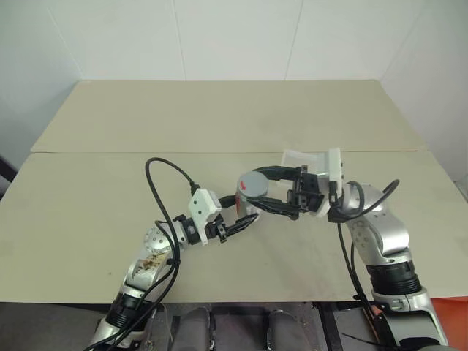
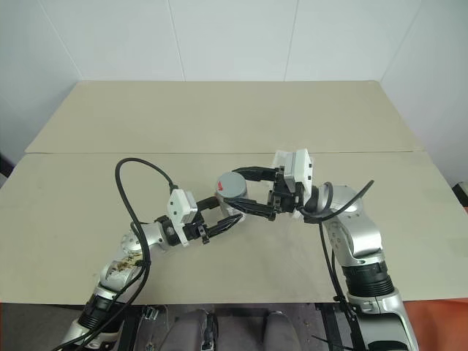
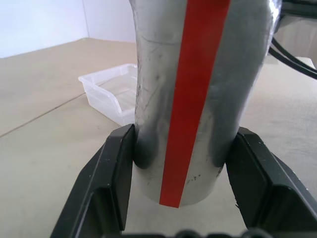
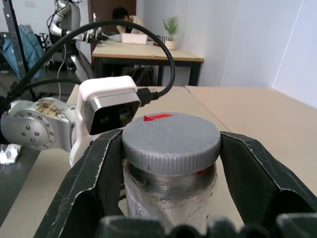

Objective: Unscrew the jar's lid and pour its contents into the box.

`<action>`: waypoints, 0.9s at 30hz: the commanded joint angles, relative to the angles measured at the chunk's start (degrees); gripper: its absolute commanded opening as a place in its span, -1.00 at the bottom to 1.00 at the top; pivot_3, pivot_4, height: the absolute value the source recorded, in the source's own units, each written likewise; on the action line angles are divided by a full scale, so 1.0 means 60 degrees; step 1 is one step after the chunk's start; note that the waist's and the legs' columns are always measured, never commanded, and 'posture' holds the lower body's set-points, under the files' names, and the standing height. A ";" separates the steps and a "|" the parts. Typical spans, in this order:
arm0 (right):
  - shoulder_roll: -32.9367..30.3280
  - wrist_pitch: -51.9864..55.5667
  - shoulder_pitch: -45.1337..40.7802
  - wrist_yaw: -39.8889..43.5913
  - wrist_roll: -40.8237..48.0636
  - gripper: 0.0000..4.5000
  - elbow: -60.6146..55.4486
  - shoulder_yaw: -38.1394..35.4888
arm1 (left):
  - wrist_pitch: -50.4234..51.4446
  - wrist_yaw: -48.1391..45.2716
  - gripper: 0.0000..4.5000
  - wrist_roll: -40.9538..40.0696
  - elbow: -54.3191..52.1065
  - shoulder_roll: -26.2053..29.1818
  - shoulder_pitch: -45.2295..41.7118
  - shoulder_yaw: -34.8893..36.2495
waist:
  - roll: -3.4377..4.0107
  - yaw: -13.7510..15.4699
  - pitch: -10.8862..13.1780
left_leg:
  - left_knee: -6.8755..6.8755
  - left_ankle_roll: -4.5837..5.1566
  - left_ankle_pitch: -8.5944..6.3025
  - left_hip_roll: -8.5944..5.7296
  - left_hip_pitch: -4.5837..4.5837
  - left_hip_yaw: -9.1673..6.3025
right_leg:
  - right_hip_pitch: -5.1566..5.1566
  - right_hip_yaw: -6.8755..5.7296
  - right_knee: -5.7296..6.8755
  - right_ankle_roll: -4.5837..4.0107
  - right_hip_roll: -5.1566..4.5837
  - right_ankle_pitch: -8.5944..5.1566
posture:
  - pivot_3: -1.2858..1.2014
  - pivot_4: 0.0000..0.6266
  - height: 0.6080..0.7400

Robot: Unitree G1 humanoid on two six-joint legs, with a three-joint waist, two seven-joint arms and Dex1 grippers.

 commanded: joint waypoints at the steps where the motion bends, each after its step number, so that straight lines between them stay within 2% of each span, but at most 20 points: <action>1: -0.0120 -0.0689 -0.0211 0.0078 0.0029 0.45 -0.0129 -0.0512 | -0.0165 -0.0173 0.08 0.0065 -0.0158 0.0039 0.0094 -0.0190 | 0.0000 0.0000 0.0000 | 0.0000 0.0000 0.0000 0.0000 0.0000 0.0000 | -0.0001 0.0000 0.0000 0.0000 0.0000 0.0000 | 0.03 -0.52 1.00; 6: -0.0107 -0.0944 -0.0211 0.0102 -0.0194 0.45 -0.0168 -0.0371 | -0.0152 -0.0195 0.08 0.0072 -0.0167 0.0044 0.0095 -0.0176 | 0.0000 -0.0001 0.0000 | 0.0000 0.0000 0.0000 0.0001 0.0000 0.0000 | 0.0000 0.0000 0.0000 0.0000 0.0001 0.0000 | 0.03 -0.52 1.00; 17: -0.0387 0.0312 -0.0482 0.0564 0.0555 0.45 -0.0156 -0.0292 | -0.0175 -0.0205 0.08 0.0083 -0.0091 0.0000 -0.0046 -0.0179 | 0.0000 0.0000 0.0000 | 0.0000 0.0000 0.0000 0.0001 0.0000 0.0000 | 0.0000 0.0001 0.0000 0.0000 0.0001 0.0000 | 0.03 -0.52 1.00; 22: -0.0202 -0.0369 -0.0431 0.0202 -0.0103 0.45 -0.0139 -0.0231 | -0.0188 -0.0210 0.08 0.0085 -0.0076 -0.0024 -0.0067 -0.0192 | 0.0000 0.0001 0.0000 | 0.0000 0.0000 0.0000 0.0002 -0.0001 0.0000 | 0.0000 0.0000 -0.0001 0.0000 0.0000 0.0000 | 0.03 -0.52 1.00; 27: -0.0136 -0.0480 -0.0395 0.0303 -0.0163 0.45 -0.0082 -0.0235 | -0.0204 -0.0192 0.08 0.0092 -0.0081 -0.0047 -0.0041 -0.0190 | 0.0000 0.0001 0.0000 | 0.0000 0.0000 0.0000 0.0001 0.0000 0.0000 | 0.0000 0.0000 0.0000 0.0000 0.0000 0.0000 | 0.03 -0.52 1.00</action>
